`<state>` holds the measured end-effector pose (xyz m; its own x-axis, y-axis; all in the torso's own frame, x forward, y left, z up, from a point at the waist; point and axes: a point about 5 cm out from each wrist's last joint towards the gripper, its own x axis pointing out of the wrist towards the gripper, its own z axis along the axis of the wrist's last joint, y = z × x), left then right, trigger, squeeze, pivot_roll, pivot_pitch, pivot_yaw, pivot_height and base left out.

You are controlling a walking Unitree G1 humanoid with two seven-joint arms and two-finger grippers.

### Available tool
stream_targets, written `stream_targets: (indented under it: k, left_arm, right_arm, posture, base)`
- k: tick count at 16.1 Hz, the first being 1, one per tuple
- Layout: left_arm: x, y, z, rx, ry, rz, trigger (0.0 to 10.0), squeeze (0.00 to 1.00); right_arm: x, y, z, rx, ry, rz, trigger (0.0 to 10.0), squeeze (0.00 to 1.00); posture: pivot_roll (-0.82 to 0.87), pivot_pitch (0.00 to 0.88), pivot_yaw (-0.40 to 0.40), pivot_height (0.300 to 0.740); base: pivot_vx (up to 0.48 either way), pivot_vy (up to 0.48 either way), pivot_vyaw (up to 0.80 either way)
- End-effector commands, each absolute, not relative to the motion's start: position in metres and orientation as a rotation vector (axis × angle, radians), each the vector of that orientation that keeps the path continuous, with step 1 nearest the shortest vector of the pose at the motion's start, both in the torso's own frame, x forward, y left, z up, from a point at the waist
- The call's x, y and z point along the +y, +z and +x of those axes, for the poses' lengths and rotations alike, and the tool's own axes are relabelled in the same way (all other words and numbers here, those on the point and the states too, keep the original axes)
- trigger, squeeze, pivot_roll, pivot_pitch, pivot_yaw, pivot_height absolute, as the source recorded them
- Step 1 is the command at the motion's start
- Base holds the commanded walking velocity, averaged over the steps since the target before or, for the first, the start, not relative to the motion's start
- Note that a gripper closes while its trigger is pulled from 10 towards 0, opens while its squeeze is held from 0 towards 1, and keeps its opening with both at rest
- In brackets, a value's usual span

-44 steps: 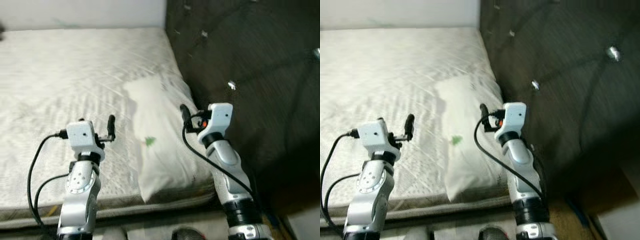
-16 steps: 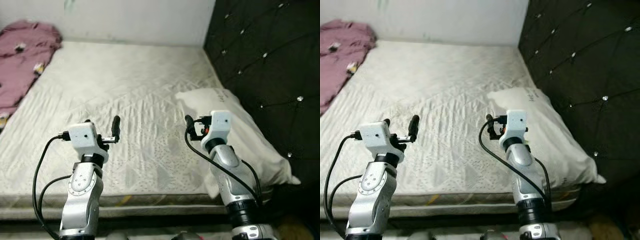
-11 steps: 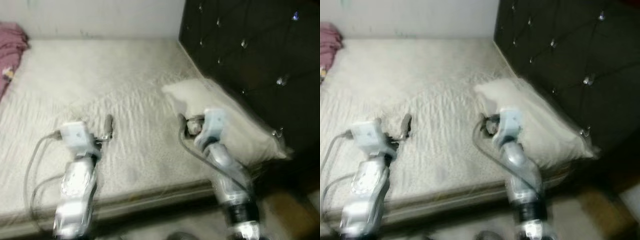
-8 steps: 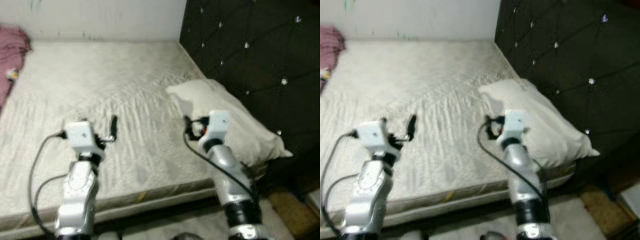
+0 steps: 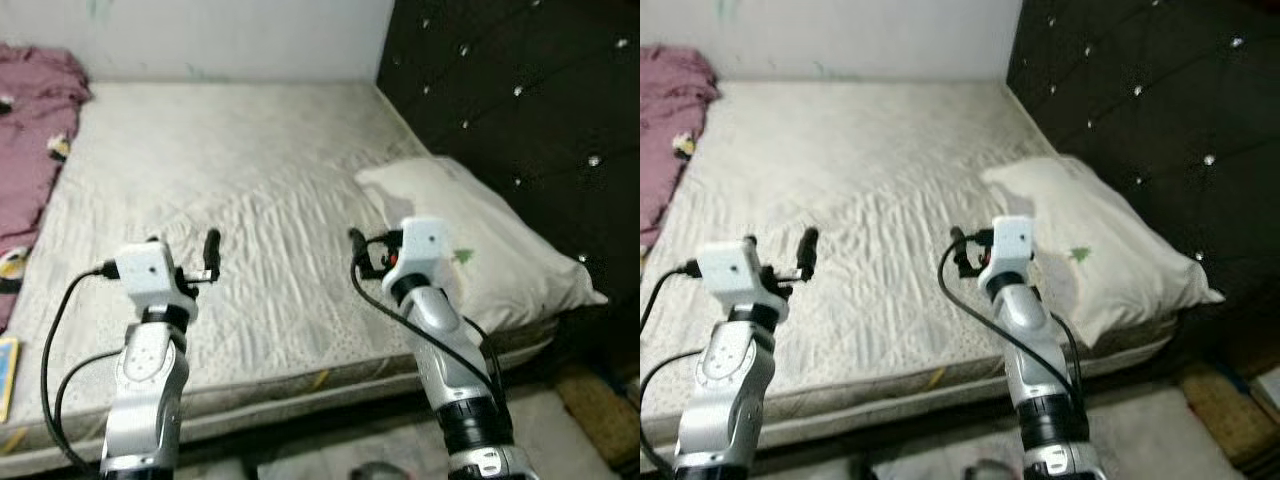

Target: Clean up the room

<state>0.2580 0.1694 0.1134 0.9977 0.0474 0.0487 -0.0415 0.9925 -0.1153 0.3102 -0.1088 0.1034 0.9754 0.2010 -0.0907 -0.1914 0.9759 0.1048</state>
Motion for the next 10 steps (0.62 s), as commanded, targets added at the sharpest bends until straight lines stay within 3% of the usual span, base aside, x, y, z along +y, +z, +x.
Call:
stream_targets:
  k: [1, 10]
  left_arm:
    - [0.1629, 0.113, 0.2585, -0.046, 0.028, -0.119, 10.0, 0.0]
    - [0.1622, 0.1139, 0.2599, -0.051, 0.029, -0.12, 10.0, 0.0]
  right_arm:
    - [-0.119, 0.103, 0.3118, 0.107, 0.165, 0.087, 10.0, 0.0]
    - [-0.1189, 0.1024, 0.3142, 0.113, 0.167, 0.078, 10.0, 0.0]
  posture:
    - [-0.02, 0.0, -0.059, 0.74]
    - [-0.02, 0.0, -0.062, 0.74]
  base:
    - [0.0, 0.446, 0.0]
    - [0.0, 0.446, 0.0]
